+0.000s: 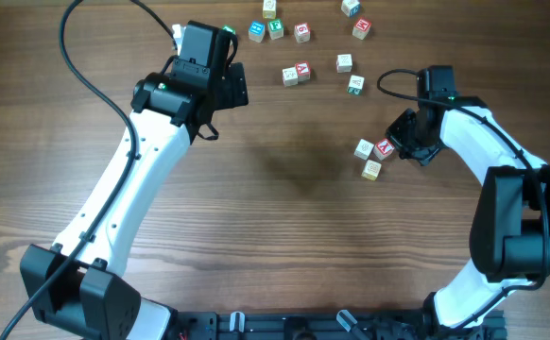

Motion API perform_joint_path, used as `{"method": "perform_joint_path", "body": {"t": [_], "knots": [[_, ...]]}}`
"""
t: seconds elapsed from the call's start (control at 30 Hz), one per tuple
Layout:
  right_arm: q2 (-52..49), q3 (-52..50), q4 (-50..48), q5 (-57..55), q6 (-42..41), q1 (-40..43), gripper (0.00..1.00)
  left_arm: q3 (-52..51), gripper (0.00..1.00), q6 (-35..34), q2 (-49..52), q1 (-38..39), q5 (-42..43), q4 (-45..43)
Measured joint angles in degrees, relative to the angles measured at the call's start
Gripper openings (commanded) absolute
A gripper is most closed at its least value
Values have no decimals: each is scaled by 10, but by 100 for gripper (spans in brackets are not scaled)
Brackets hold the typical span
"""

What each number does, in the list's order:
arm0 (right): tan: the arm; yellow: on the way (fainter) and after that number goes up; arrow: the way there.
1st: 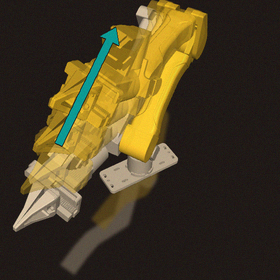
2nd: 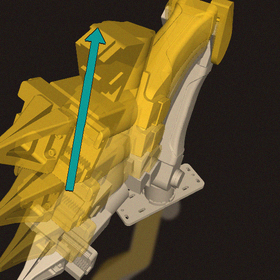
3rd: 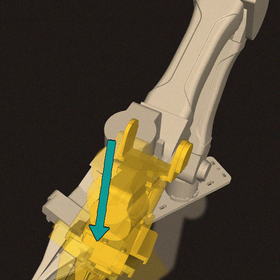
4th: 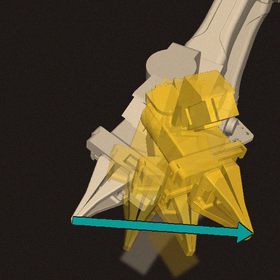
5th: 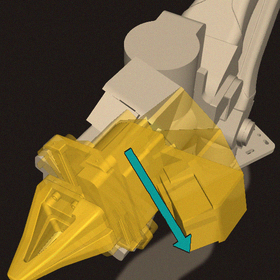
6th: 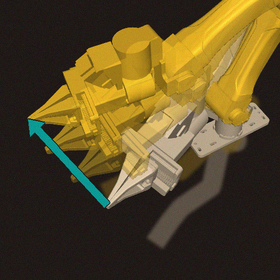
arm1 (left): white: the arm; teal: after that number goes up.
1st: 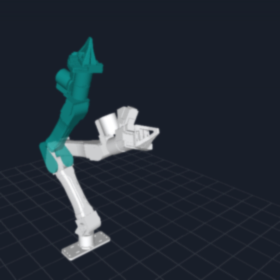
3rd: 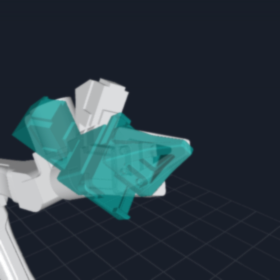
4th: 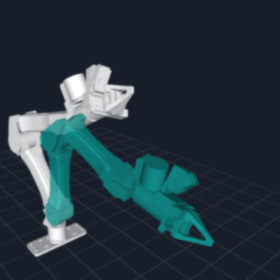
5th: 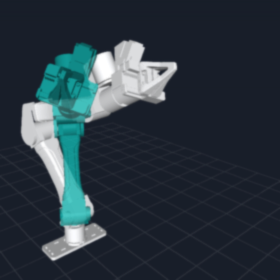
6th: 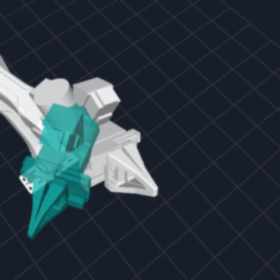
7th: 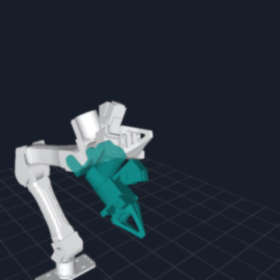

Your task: Form a circle

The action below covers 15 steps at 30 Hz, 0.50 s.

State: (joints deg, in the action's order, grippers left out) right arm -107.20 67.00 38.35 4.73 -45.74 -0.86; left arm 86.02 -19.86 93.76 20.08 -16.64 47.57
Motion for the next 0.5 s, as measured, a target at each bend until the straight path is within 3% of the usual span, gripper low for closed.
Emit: {"method": "perform_joint_path", "body": {"t": [0.5], "knots": [[0, 0, -2, 0, 0, 0, 4, 0, 100, 0, 0, 0, 0, 0]]}}
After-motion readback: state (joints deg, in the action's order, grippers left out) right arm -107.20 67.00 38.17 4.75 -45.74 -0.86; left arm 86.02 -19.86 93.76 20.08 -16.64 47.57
